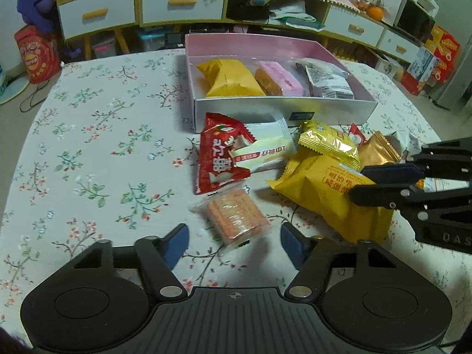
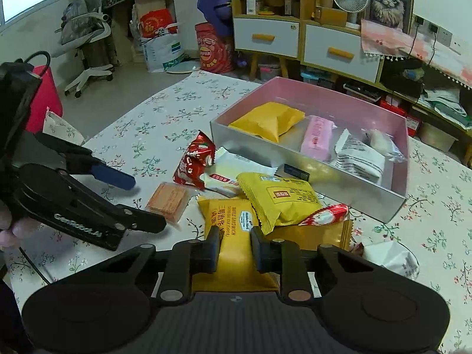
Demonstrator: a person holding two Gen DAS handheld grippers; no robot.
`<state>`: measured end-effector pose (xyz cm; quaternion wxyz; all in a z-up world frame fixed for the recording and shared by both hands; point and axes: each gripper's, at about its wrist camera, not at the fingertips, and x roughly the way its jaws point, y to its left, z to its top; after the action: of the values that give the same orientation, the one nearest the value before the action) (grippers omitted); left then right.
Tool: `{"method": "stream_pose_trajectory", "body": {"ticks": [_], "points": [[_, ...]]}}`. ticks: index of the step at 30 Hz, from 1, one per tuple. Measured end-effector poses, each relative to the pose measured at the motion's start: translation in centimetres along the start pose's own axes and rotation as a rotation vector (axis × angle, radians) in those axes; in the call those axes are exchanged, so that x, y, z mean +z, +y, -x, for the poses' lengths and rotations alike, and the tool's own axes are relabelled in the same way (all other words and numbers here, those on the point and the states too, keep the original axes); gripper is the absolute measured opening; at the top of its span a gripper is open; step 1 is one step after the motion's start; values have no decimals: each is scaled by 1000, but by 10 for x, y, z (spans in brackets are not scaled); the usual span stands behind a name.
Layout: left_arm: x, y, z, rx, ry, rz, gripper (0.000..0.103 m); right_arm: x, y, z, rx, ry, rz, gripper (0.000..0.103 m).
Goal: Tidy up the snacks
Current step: 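Grasp the yellow waffle sandwich bag with the right tool while the left tool grasps the square cracker packet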
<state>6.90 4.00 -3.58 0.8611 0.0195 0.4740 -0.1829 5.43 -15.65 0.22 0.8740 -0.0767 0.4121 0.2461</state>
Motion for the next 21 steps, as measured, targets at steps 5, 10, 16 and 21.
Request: {"method": "stream_pose_trajectory", "body": {"ticks": [5,10,16,21], "points": [[0,-2,-8,2,4,31,51,-4,1,-2,18,22,3,0],[1,1,-8,7,4,55,35,-6,3,-7,37,57,-2,0],[-1,10,-6,42,32,44,17,-9,4,-15,62,98,-38,10],[-3,14,-5,11,13,39,24,-12,8,-27,48,131,-34,19]]}}
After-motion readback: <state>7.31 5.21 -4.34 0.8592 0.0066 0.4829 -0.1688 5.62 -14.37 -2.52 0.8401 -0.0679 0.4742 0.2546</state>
